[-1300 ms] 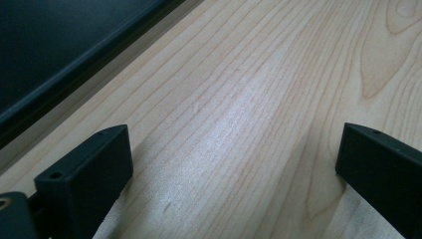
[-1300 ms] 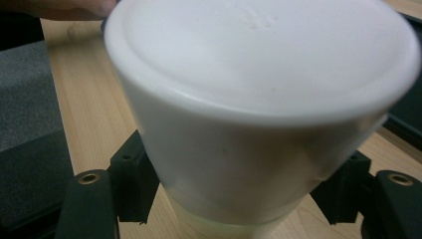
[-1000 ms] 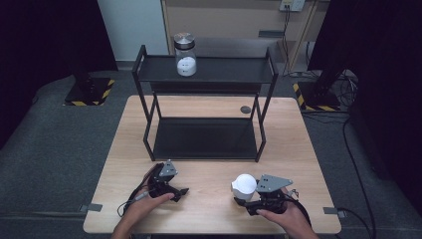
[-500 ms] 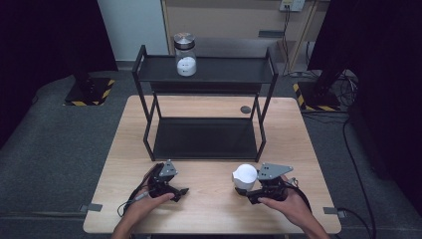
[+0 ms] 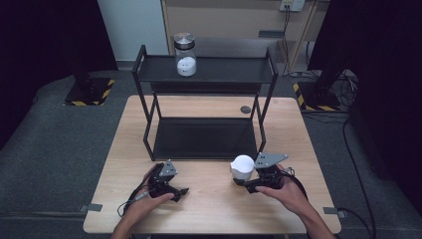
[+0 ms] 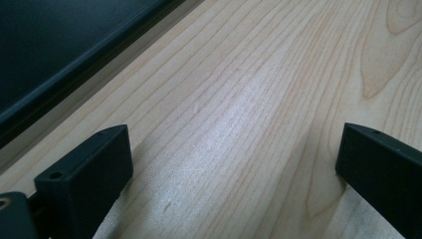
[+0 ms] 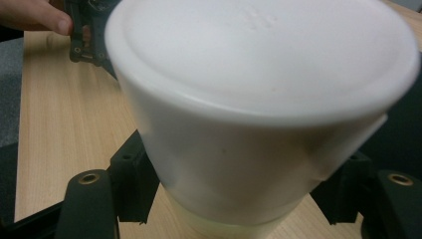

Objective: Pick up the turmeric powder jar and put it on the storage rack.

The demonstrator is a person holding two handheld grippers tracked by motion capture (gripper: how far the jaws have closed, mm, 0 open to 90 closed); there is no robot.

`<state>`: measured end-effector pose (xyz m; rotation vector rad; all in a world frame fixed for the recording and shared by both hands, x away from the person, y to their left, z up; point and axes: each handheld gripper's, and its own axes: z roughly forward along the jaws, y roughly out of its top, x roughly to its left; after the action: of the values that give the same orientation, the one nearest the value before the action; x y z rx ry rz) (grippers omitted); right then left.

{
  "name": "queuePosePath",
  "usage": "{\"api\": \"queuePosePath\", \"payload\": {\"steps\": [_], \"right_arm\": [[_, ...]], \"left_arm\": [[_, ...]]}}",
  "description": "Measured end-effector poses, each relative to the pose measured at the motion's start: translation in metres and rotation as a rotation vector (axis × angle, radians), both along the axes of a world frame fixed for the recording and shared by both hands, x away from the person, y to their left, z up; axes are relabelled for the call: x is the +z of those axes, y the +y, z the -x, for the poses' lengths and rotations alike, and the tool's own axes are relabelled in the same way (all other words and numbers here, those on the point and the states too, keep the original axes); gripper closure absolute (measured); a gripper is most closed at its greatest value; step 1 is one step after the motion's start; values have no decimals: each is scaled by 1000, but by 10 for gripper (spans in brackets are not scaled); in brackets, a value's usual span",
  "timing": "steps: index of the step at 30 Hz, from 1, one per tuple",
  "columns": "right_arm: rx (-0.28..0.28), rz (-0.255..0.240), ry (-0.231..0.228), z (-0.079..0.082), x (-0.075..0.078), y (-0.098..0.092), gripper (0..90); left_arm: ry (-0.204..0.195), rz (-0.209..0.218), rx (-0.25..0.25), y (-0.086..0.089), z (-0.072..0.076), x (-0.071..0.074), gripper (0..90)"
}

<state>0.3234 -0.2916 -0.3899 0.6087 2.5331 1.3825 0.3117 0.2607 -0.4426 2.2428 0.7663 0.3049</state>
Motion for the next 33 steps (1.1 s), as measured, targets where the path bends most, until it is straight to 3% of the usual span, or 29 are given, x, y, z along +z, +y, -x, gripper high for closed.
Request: {"api": "queuePosePath", "payload": {"steps": [14, 33], "right_arm": [[20, 20, -13, -16, 15, 4, 317], [41, 26, -13, -31, 64, 10, 317]], "left_arm": [[0, 0, 0, 0, 0, 0, 0], [0, 0, 0, 0, 0, 0, 0]]}}
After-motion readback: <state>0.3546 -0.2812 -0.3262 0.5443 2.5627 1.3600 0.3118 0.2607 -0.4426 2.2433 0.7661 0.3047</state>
